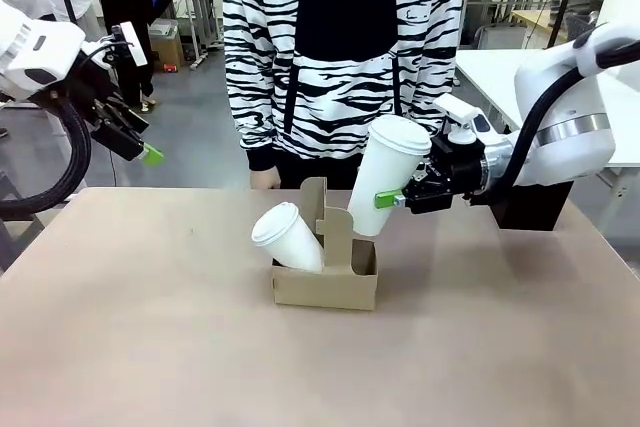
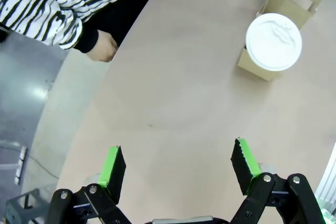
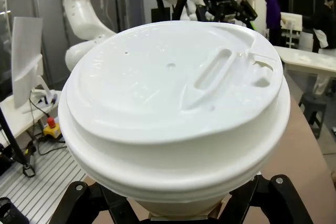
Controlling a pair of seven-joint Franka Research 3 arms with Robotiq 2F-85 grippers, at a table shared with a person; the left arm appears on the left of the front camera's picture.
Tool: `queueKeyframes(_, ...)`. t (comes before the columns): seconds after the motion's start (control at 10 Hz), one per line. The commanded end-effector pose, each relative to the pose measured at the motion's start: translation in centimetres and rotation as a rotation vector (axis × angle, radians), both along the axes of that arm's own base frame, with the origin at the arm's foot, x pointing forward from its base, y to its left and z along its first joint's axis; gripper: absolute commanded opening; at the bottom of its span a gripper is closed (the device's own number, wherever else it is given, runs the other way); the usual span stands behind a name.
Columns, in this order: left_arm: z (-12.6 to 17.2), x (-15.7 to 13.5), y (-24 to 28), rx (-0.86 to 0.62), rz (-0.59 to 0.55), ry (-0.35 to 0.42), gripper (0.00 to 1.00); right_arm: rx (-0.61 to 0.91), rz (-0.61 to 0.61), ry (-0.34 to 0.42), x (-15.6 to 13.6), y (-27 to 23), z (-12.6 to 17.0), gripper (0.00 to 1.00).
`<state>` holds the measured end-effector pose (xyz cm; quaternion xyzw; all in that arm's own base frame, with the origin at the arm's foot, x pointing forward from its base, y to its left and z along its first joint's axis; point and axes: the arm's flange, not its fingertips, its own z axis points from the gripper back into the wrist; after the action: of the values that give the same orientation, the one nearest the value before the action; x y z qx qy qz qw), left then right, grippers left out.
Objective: Pour a drink into a cup and package it in a carrier.
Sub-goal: Insert the held 600 ml Paper Cup into the Cup Carrier.
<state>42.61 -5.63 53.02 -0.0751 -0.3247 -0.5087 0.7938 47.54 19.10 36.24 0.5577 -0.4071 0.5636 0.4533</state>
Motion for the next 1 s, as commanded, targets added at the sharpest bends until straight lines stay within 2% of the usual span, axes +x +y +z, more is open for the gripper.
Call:
queueKeyframes(0.0, 0.0, 0.0, -0.1, 0.001, -0.005, -0.001, 1.0, -0.03, 0.016, 0.004, 0.5, 0.4, 0.3, 0.81)
queueKeyframes(0.9, 0.0, 0.0, -0.1, 0.001, -0.005, -0.001, 1.0, -0.105, 0.106, 0.073, 1.5, 4.3, -4.1, 0.81)
